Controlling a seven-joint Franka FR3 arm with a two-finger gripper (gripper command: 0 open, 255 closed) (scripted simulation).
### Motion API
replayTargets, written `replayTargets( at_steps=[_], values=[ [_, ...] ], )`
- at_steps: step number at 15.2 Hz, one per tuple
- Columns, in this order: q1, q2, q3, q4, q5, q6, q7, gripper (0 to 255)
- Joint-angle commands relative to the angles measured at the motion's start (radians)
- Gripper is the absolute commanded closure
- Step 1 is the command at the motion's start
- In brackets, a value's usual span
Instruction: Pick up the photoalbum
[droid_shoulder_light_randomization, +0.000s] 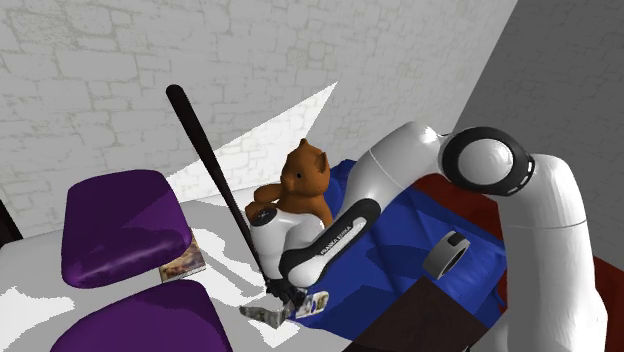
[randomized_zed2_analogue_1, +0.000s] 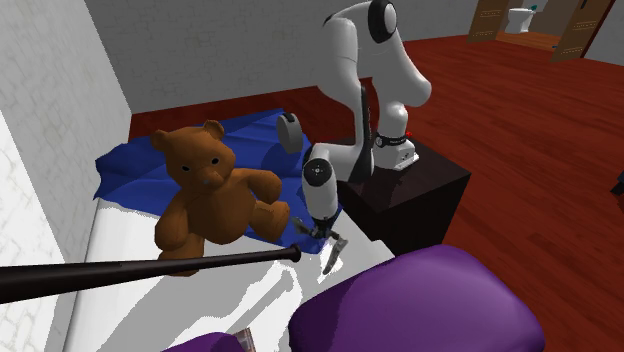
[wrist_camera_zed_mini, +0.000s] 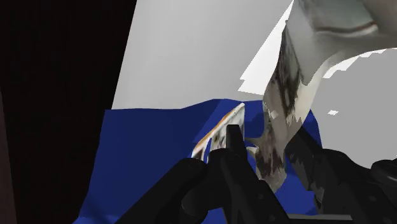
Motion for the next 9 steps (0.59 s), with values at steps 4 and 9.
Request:
replayTargets(
  at_steps=[4, 9],
  values=[
    [-0.021, -0.059, 0.031, -0.014, 0.038, -0.039, -0.023, 255],
    [-0.034, -0.097, 0.049, -0.021, 0.062, -0.065, -0.040, 255]
  ],
)
